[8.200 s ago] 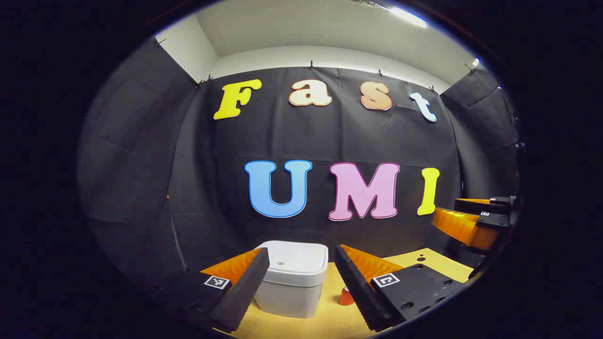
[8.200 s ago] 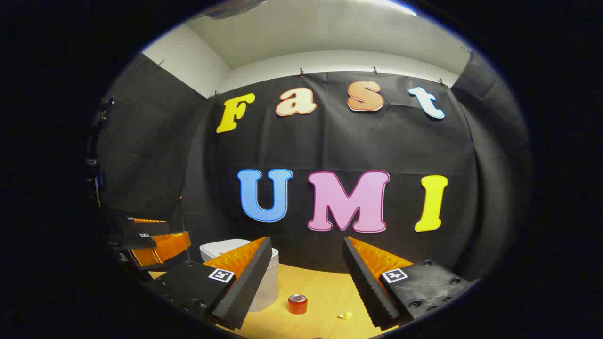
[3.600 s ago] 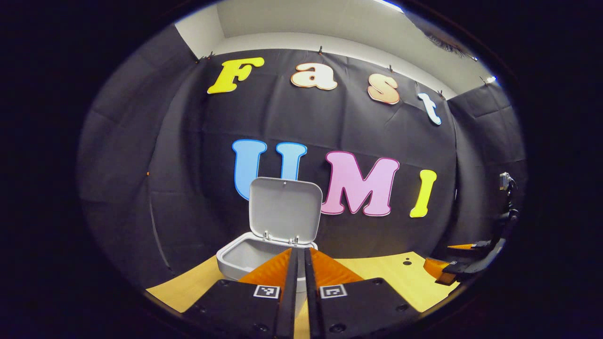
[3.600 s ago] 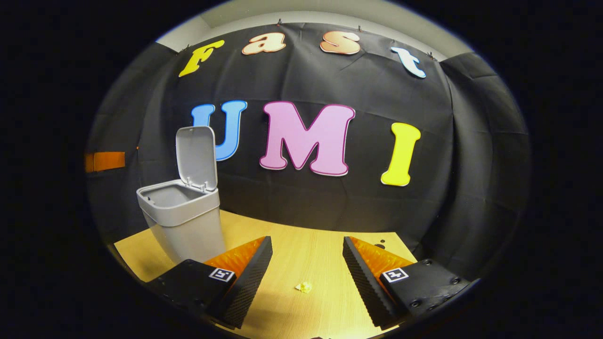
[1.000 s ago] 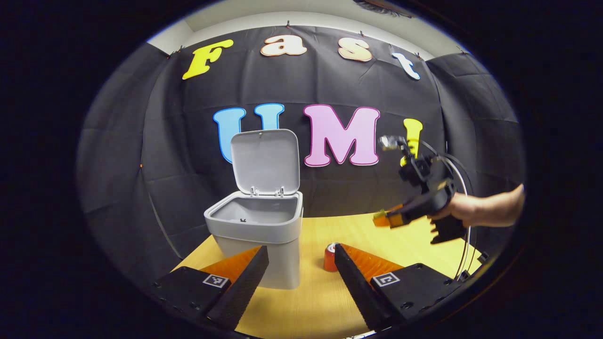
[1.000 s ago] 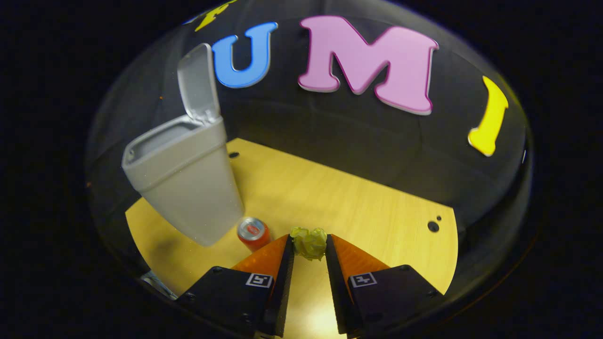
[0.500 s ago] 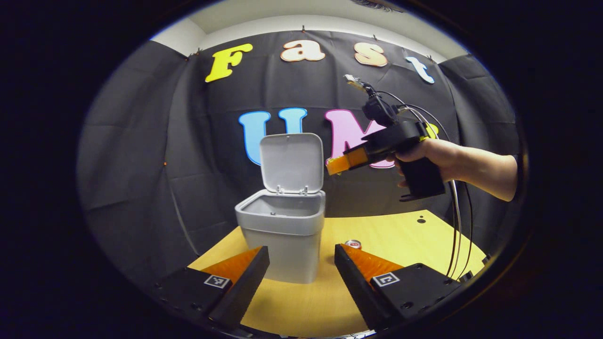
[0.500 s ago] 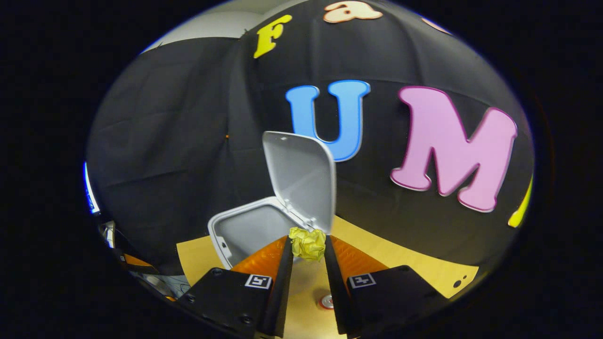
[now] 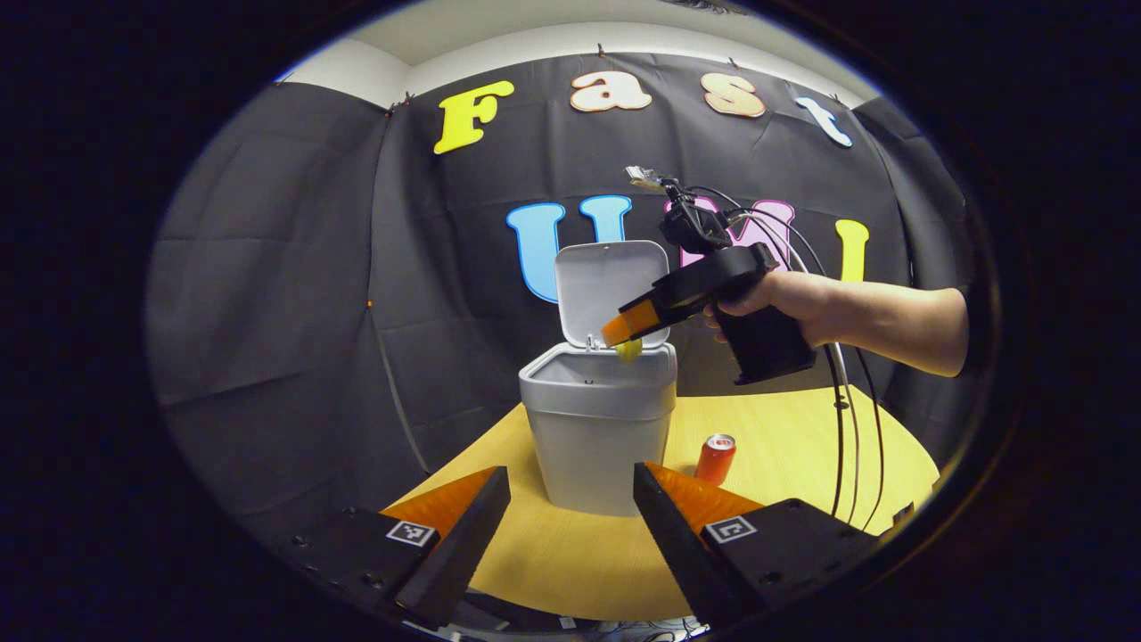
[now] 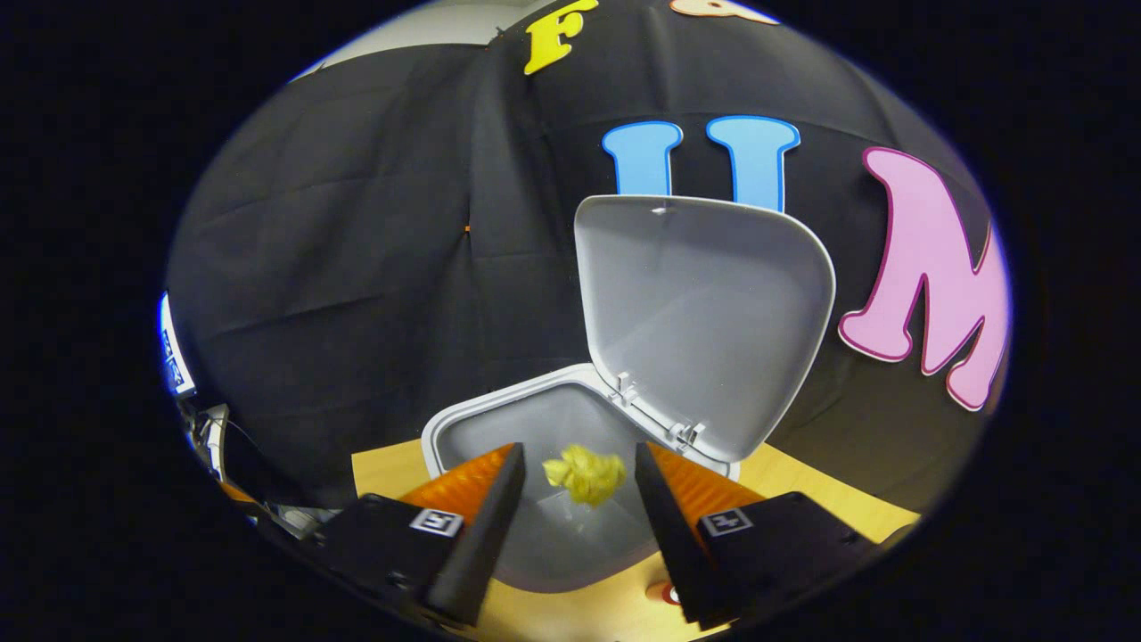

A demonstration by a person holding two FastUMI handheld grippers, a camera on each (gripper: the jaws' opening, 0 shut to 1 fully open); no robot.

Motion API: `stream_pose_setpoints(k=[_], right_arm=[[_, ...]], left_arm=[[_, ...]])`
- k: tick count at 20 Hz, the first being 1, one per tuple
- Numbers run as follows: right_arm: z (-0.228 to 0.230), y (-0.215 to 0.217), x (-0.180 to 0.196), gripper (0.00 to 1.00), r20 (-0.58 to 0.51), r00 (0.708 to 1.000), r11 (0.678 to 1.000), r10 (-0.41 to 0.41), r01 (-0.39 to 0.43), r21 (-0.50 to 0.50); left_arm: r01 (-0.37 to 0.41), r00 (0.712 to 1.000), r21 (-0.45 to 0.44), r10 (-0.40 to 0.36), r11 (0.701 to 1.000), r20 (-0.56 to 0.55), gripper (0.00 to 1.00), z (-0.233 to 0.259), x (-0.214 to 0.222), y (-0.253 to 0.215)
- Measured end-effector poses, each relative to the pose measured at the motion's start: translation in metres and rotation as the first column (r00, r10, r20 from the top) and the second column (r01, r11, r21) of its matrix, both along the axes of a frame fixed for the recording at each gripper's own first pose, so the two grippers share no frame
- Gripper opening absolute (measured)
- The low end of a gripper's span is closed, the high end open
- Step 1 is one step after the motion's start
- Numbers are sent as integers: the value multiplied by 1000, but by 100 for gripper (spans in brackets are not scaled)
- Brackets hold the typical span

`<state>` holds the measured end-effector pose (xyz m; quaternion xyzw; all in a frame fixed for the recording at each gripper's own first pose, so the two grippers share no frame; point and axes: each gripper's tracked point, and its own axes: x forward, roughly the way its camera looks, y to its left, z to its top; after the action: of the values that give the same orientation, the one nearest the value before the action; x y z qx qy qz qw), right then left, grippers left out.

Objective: Press the lid of the desktop garbage bin to open it, pick up the crumpled paper on the desktop and throw it into the bin, then pick up the pop can on the desktop and drop it into the bin, and finally close the garbage bin lid.

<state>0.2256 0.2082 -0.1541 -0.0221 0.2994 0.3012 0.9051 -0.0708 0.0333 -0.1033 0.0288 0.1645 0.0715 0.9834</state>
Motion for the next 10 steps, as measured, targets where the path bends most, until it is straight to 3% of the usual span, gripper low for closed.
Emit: stream_pose_setpoints(k=[1,2,6,10], right_arm=[[1,-2,2,93,0,1000,1000,-13,13,4],[3,-6,4,96,7,1000,1000,-28,28,6],[23,-42,6,98,88,991,994,-105,105,12],[34,-101,-6,97,147,960,971,-237,236,28]], left_arm=[[1,1000,-6,-1,1000,-7,94,-2,-1,-2],[3,1000,-10,-3,1000,-14,94,-5,-1,-3],[41,999,-42,-42,998,-29,94,-21,8,-12],[111,992,-99,-116,989,-43,94,-49,32,-36]])
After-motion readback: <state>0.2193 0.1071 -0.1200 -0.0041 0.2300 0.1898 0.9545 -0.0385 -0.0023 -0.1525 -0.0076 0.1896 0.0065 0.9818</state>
